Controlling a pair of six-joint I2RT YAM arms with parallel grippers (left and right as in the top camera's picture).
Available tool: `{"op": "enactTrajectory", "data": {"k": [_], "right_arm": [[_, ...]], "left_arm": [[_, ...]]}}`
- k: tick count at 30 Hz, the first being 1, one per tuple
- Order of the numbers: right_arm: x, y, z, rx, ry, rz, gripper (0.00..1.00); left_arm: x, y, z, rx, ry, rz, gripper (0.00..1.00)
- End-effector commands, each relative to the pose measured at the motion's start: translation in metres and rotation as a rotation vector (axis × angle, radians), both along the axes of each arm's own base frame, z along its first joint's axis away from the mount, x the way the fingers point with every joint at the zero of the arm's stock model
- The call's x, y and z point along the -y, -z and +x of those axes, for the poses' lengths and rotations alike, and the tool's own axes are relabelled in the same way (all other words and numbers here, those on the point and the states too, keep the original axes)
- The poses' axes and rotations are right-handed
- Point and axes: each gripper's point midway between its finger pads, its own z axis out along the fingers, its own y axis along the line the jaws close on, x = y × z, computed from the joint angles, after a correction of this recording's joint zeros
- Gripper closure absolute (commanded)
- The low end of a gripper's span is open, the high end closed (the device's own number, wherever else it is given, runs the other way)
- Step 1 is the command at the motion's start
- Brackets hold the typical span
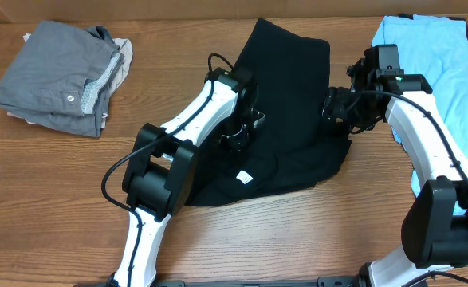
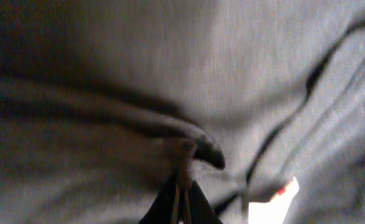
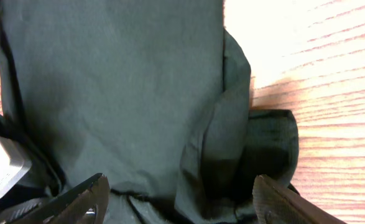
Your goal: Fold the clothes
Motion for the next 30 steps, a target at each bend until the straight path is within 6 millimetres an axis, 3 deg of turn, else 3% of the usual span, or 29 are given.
{"op": "enactTrajectory", "data": {"k": [1,7,12,18,23,30], "right_arm": [[0.003,0.002,0.0,-0.004,0.004,-0.007,0.22],[0.001,0.003,-0.002,-0.012,0.002,0.0,0.22],[0.002,0.004,-0.005,-0.026,-0.001,-0.006,0.22],[0.003,0.01,-0.007,-0.029,-0.011,-0.016,0.24],[0.001,0.028,0.004,0.034,-0.04,-0.024,0.3],[-0.005,0.056,0.004,0.063,-0.054,-0.022,0.39]], "left_arm": [[-0.008,-0.034,0.025,0.066,-0.08,0.028,0.96],[-0.037,-0.13,0.061,0.246,-0.188,0.058,0.96],[-0.064,-0.21,0.077,0.41,-0.313,0.015,0.96],[-0.089,-0.268,0.075,0.561,-0.424,-0.027,0.96],[-0.092,-0.298,0.071,0.646,-0.437,-0.077,0.96],[-0.092,-0.3,0.072,0.65,-0.445,-0.082,0.96]]}}
